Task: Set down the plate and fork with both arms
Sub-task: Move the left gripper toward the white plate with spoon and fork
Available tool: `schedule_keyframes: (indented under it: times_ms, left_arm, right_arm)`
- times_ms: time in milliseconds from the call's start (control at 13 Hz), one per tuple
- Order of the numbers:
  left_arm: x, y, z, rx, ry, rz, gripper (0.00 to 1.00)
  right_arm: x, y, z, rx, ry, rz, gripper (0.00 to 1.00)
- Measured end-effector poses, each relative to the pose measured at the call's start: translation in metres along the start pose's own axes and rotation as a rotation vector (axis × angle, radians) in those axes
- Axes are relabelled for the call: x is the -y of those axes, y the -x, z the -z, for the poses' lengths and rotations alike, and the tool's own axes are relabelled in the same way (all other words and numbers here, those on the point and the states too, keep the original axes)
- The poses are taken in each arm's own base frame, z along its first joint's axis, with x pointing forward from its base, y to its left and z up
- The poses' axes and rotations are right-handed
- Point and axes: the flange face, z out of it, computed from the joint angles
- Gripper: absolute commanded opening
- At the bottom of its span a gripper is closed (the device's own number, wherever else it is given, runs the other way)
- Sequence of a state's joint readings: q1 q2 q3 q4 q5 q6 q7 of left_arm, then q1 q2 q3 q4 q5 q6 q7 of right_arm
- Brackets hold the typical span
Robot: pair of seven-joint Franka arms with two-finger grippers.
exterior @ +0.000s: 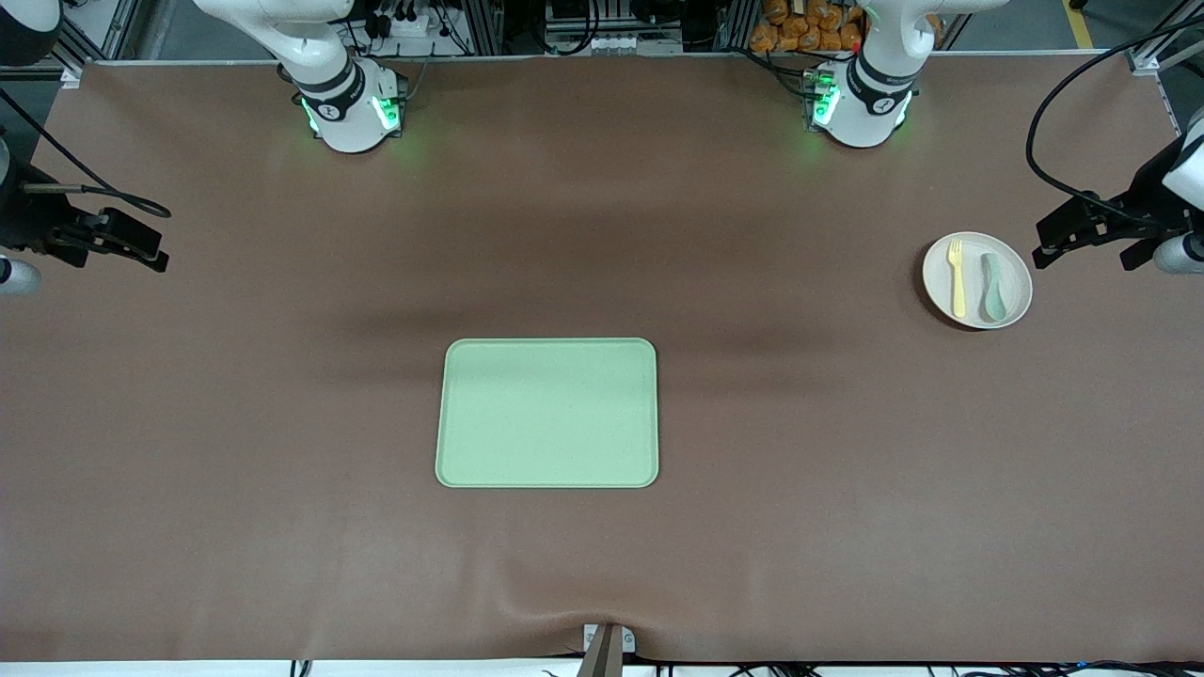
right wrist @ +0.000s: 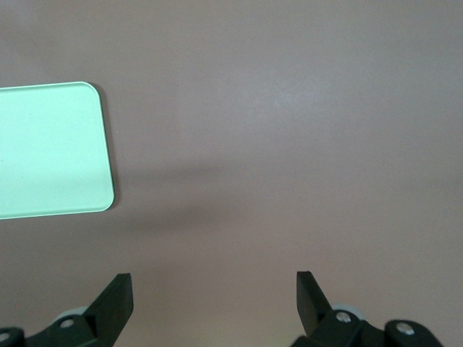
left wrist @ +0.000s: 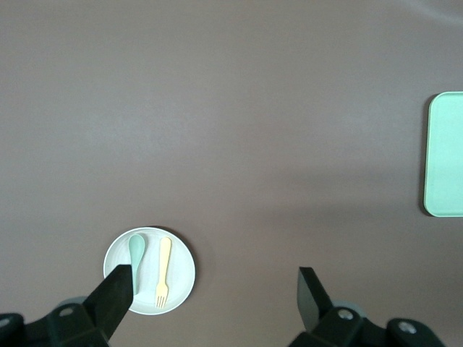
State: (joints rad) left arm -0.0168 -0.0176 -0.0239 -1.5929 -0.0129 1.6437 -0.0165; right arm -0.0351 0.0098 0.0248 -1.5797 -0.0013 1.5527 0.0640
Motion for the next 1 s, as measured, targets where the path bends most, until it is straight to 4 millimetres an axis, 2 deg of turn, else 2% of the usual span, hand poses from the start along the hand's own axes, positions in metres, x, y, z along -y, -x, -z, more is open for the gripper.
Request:
schedule_keyframes:
  times_ms: [463,695,849,1004]
  left_arm:
    - [0.003,0.0,-0.004,0.01,0.0,0.006,1.0]
    - [0.028,-0.001,-0.014,0.043,-0.003,0.042,1.0]
    - [0.049,-0.005,-0.031,0.083,-0.002,0.074,1.0]
    - [0.078,-0.01,-0.051,0.118,0.001,0.101,1.0]
  right_arm:
    - [-0.001,0.0,-0.001,0.002,0.0,-0.001,1.0]
    - [0.0,0.0,-0.001,0.002,0.0,-0.001,1.0]
    - [0.0,0.0,-0.001,0.002,0.0,-0.001,1.0]
    - [0.0,0.0,-0.001,0.002,0.0,-0.001,1.0]
